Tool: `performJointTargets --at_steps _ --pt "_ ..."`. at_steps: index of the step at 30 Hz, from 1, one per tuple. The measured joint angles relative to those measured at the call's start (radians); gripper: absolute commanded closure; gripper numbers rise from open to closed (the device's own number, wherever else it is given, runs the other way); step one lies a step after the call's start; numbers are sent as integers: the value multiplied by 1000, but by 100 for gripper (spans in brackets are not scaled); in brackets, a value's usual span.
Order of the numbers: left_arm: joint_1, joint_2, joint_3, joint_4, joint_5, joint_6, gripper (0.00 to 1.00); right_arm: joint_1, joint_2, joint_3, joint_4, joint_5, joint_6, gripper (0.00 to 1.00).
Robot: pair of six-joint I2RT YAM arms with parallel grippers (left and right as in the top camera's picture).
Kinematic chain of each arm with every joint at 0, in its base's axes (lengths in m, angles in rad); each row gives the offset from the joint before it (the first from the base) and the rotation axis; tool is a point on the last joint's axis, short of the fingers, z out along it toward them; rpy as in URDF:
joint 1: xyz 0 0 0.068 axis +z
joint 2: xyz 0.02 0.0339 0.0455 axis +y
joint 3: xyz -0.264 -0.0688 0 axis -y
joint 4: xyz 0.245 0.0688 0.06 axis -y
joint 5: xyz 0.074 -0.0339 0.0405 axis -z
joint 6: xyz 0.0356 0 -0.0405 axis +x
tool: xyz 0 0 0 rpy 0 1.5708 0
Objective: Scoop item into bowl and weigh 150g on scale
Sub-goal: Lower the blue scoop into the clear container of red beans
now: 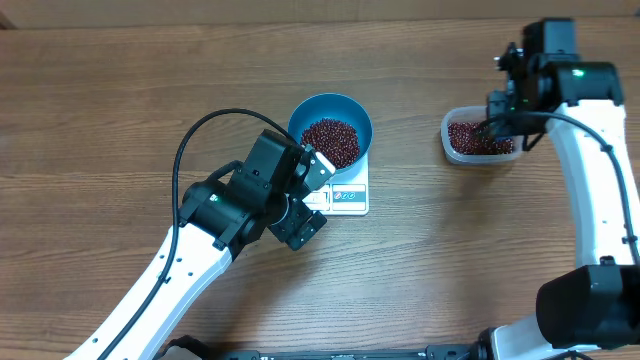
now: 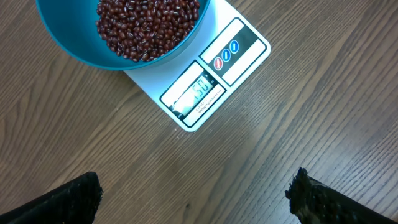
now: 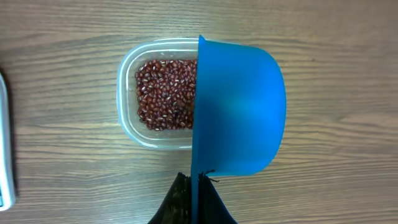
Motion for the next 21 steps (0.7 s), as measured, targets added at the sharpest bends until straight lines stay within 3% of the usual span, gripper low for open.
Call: performJointTargets --at_steps 21 --pt "0 0 0 0 0 0 0 64 0 0 -22 140 4 96"
